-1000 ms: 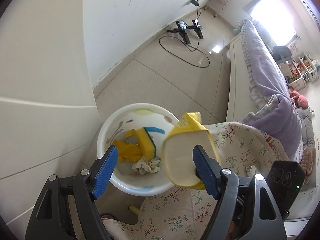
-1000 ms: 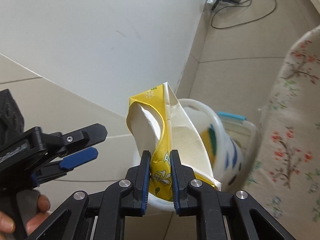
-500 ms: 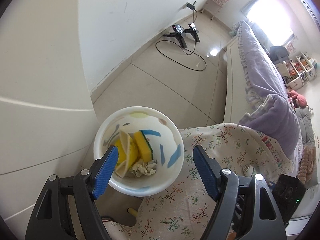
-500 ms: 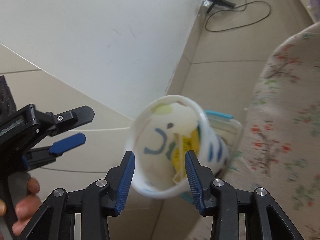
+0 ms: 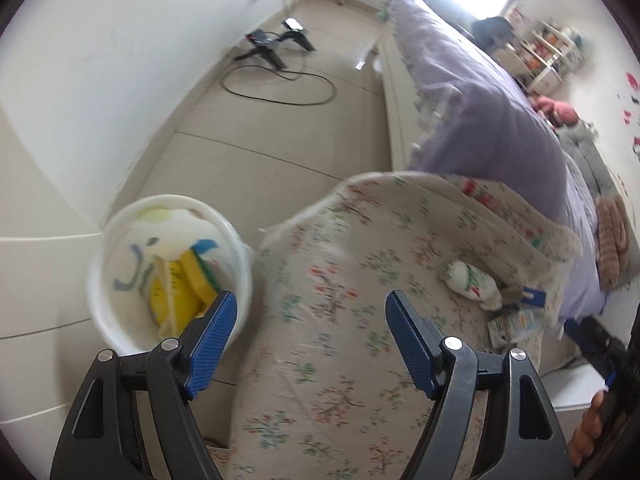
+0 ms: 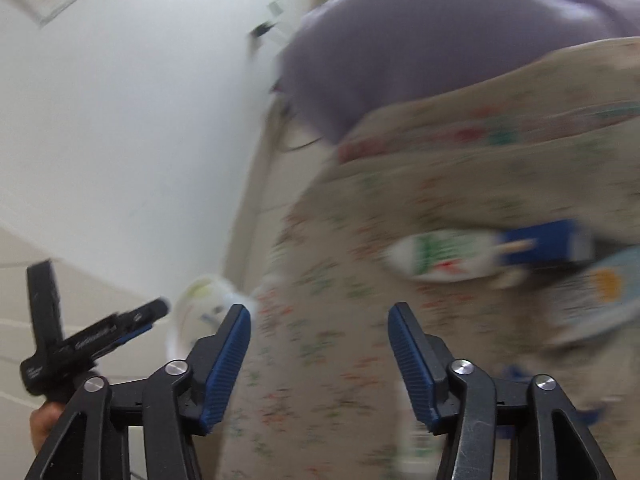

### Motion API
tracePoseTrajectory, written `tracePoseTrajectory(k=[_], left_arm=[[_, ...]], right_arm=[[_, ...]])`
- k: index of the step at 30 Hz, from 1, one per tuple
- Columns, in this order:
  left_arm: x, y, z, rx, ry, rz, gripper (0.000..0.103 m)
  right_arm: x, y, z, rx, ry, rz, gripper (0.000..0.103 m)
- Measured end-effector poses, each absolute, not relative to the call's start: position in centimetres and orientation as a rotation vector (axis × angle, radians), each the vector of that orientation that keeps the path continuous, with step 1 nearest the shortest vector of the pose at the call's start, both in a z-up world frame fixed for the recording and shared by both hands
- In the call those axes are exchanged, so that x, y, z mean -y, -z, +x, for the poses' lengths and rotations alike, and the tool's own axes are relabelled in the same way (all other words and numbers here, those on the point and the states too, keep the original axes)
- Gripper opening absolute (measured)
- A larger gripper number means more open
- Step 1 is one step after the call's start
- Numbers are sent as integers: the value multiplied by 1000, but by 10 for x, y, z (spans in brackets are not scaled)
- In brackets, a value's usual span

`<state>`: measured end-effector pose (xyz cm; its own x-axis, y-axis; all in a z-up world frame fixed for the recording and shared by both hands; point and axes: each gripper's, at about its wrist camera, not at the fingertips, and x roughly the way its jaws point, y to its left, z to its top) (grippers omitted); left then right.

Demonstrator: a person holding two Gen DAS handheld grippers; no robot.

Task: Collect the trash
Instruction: 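Grasp the white bottle with the left tool while the right tool grasps the torn wrapper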

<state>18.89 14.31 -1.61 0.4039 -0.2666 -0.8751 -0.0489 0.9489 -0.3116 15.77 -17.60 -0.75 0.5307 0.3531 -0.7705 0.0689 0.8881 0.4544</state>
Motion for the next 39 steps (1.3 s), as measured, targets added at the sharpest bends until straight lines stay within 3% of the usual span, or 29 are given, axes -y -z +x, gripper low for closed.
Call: tracePoseTrajectory(k=[6,14,28,33,35,36,37,39], left_arm=[[-61,30,175,-1209,267,-200,79],[27,63,146,-1300,413,-101,79],[77,103,137,-1364,408,-73,79],[94,116,131,-1362,416,-3,79],[101,117,128,-1351,420,15,67],[107,119,128,-1351,422,21,48],[109,119,128,-1357,423,23,43],[106,118,128,-1353,419,20,42]], right_arm=[[282,67,125,-1066,70,687,73],[312,138,114,-1259,140,897,73],[345,151,110,-1249,201,993,73],[349,157,114,-1245,224,978,66],[348,161,116,-1242,224,970,63],[346,161,117,-1241,224,968,61],[346,161,118,-1241,221,966,59],[345,160,119,-1241,214,964,52]])
